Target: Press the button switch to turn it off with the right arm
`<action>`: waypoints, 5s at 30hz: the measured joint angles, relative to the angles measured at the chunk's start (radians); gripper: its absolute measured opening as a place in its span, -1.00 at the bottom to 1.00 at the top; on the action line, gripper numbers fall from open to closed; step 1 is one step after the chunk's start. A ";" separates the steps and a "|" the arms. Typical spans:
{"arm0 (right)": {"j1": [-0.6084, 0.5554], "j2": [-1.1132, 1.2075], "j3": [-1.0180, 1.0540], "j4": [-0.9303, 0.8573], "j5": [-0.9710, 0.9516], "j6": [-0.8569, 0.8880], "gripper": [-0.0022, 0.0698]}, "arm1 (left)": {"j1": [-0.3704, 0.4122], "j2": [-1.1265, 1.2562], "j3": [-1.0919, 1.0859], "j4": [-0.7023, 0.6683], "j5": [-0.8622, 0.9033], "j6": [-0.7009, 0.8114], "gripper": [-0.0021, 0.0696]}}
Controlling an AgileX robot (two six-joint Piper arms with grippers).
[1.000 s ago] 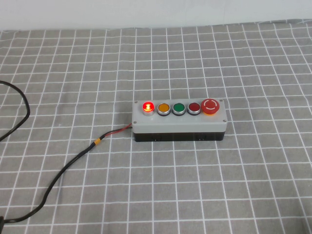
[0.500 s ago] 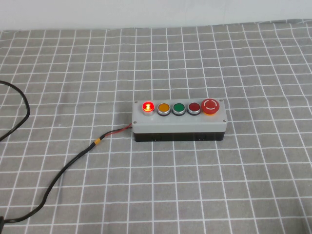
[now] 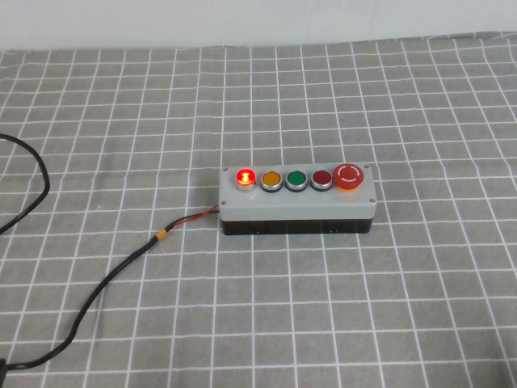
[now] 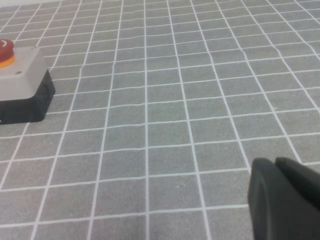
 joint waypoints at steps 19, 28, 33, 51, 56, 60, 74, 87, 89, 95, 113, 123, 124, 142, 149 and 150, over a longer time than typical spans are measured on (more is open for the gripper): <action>0.000 0.000 0.000 0.000 -0.269 0.000 -0.99 | 0.000 0.000 0.000 0.000 0.000 0.000 -0.95; 0.000 0.000 0.001 0.000 -0.380 0.000 -0.99 | 0.000 0.000 0.000 0.000 0.000 0.000 -0.95; 0.000 0.000 0.002 0.000 -0.739 0.000 -0.98 | 0.000 0.000 0.000 0.000 0.000 0.000 -0.95; 0.000 0.131 -0.584 0.006 -0.249 0.134 -0.98 | 0.000 0.000 0.000 0.004 0.000 0.000 -0.95; 0.000 0.368 -0.791 0.105 0.139 0.128 -0.98 | 0.000 0.000 0.000 0.004 0.000 0.000 -0.95; 0.000 0.541 -0.892 0.162 0.319 0.019 -0.99 | 0.000 0.000 0.000 0.004 0.000 0.000 -0.95; 0.000 0.908 -0.936 1.067 0.419 -0.709 -0.98 | 0.000 0.000 0.000 0.004 0.000 0.000 -0.95; 0.270 1.286 -1.204 0.826 0.486 -0.633 -0.98 | 0.000 0.000 0.000 0.004 0.000 0.000 -0.95; 0.344 1.343 -1.268 0.697 0.475 -0.531 -0.98 | 0.000 0.000 0.000 0.004 0.000 0.000 -0.95; 0.550 1.521 -1.455 0.302 0.478 -0.243 -0.98 | 0.000 0.000 0.000 0.004 0.000 0.000 -0.95; 0.707 2.047 -1.995 -0.095 0.607 0.025 -0.98 | 0.000 0.000 0.000 0.006 0.000 0.000 -0.95; 0.707 2.162 -2.045 -0.095 0.608 0.025 -0.98 | 0.000 0.000 0.000 0.007 0.000 0.000 -0.95; 0.707 2.170 -2.045 -0.095 0.603 0.025 -0.98 | 0.000 0.000 0.000 0.007 0.000 0.000 -0.95; 0.707 2.241 -2.086 -0.093 0.655 0.025 -0.98 | 0.000 0.000 0.000 0.007 0.000 0.000 -0.95; 0.708 2.238 -2.138 -0.092 0.681 0.027 -0.98 | 0.000 0.000 0.000 0.007 0.000 0.000 -0.95; 0.708 2.234 -2.150 -0.096 0.695 0.027 -0.98 | 0.000 0.000 0.000 0.007 0.000 0.000 -0.95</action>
